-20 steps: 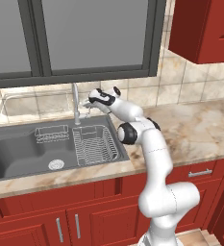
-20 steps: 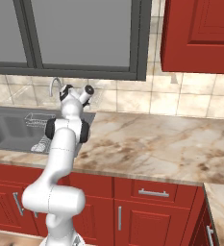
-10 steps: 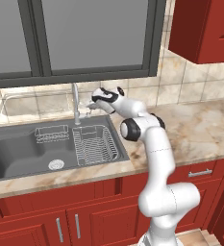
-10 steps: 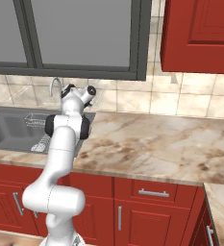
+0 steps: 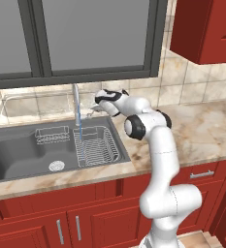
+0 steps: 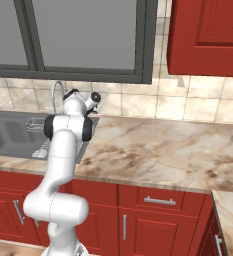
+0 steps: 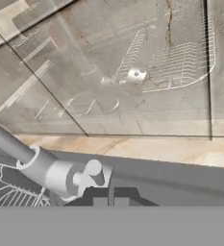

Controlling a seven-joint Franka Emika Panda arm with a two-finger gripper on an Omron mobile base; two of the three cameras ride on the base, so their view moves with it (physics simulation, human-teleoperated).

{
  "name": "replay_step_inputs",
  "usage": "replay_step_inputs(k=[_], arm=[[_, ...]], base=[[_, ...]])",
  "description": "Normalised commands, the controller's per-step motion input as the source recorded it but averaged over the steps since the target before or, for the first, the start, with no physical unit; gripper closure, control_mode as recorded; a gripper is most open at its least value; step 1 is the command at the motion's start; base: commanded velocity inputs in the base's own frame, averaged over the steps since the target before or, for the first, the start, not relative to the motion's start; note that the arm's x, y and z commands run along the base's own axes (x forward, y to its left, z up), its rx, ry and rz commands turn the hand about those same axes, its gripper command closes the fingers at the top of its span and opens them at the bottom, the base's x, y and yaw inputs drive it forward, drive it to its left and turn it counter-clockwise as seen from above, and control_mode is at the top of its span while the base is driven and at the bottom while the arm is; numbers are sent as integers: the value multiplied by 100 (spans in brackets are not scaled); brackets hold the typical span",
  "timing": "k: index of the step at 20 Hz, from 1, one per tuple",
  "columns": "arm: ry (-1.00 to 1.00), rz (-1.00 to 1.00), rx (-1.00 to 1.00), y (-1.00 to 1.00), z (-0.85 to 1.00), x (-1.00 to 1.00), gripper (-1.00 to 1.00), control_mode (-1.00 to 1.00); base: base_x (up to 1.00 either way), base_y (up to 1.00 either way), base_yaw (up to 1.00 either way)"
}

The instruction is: Turn on the sink faucet and place the jug under the water for a few seconds to fill it up.

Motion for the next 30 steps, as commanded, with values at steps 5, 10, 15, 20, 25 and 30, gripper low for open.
replay_step_inputs(k=[5,10,15,20,25,30], arm=[[-6,-13,1,-26,11,-30,100,-100],[-14,-16,0,-23,40,-45,100,-100],[-15,-15,0,-18,57,-55,100,-100],[-6,-14,0,-17,71,-65,-100,-100],[-2,-17,0,-25,86,-87,-100,-100],[-3,-19,0,-37,96,-99,-100,-100]], base=[[0,0,0],[0,0,0],[0,0,0],[0,0,0],[0,0,0],[0,0,0]])
